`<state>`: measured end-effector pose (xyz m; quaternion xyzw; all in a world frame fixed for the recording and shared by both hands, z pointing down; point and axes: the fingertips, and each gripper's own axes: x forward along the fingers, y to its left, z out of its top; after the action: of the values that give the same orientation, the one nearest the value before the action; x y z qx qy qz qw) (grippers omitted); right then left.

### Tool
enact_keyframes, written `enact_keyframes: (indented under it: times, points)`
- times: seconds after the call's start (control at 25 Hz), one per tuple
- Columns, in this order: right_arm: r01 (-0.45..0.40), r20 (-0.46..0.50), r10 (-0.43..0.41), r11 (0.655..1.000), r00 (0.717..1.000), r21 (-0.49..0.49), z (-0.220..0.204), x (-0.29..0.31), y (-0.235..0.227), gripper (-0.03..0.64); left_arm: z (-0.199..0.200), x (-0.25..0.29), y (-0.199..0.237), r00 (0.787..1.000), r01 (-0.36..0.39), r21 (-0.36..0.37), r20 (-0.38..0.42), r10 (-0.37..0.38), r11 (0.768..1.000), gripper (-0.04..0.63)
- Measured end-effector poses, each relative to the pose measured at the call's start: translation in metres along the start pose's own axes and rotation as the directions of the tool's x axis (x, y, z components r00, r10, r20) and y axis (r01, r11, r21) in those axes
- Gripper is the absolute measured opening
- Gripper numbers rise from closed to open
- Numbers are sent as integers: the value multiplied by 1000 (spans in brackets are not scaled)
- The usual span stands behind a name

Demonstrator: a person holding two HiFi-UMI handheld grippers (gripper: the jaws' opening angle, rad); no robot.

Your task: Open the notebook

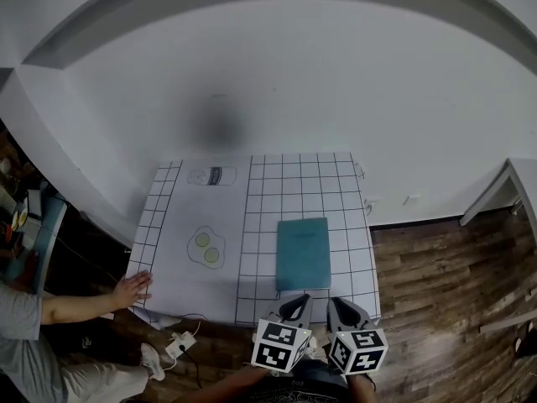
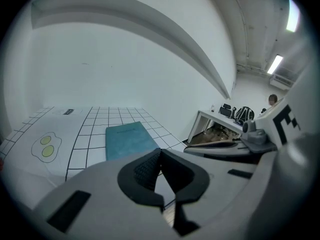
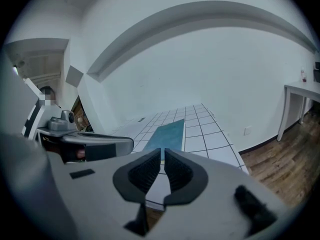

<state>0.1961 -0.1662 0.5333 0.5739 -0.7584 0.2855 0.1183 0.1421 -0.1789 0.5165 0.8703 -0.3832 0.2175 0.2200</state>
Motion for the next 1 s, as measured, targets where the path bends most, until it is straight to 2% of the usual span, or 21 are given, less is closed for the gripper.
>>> enact_keyframes:
  times: [0.12,0.24,0.44,0.64,1.0]
  points:
    - [-20,-19,21,1000,1000,15,-2,11,-8,21,1,11,3,1000,-15,-3,-15,15,1000,11]
    - [-39,-38,41,999,998,36,-5,20,-15,67,2,19,6,999,-30,-8,-27,30,1000,11]
    - [-69,-81,73,996,994,57,-14,36,-24,89,2,31,12,997,-64,-15,-43,63,998,11]
    - [-118,-119,133,985,984,125,-21,50,-30,123,3,40,17,994,-102,-21,-50,101,995,11]
    - [-172,-158,206,963,966,205,-24,68,-34,138,2,42,25,985,-165,-38,-66,162,986,10]
